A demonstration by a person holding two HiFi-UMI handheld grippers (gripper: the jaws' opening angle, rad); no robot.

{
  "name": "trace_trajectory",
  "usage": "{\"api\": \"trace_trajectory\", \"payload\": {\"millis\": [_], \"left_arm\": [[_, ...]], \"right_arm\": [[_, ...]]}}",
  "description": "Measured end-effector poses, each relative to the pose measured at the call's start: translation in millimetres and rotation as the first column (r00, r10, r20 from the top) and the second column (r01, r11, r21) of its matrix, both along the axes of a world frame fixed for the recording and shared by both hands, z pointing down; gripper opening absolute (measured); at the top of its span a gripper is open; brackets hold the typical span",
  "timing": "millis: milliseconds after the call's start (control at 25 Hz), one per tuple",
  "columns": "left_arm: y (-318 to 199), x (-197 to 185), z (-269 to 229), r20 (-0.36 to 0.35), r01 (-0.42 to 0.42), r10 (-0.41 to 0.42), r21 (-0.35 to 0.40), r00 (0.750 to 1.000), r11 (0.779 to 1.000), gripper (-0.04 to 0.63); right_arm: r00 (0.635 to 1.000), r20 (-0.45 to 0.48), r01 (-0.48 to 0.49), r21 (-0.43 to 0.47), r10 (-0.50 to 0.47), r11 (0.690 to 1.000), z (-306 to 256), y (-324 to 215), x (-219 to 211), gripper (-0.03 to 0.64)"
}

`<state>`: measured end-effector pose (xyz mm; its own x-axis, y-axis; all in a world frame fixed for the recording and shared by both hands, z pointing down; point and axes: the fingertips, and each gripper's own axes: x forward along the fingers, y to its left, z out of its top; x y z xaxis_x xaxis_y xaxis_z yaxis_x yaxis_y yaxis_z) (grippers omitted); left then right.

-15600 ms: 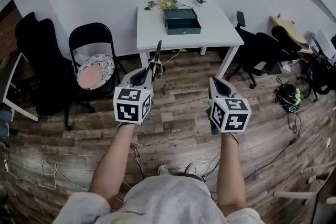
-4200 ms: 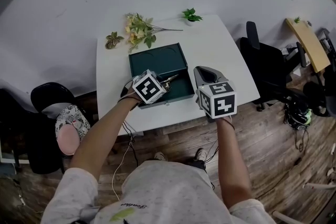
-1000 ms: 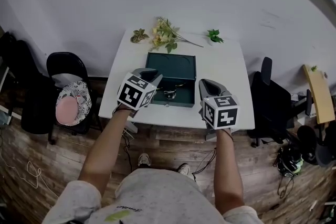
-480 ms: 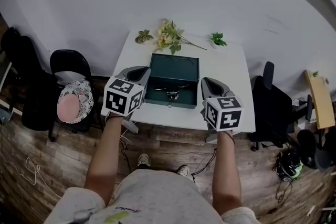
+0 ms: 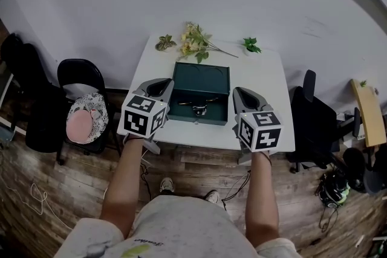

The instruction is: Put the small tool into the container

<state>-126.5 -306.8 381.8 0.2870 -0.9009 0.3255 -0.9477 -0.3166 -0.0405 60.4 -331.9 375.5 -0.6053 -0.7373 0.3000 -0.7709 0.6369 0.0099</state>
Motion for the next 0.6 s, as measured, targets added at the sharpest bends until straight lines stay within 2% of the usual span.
{"api": "trace_trajectory", "payload": {"millis": [600], "left_arm": [[-9.6,5.7,8.9,-0.002,-0.013,0.013,-0.015,1.0,1.0,-0.002]], "right_arm": [[1.0,-0.005,-0.008,-0.008,0.008,1.0,4.2,-7.4,3.1,0.003]]}}
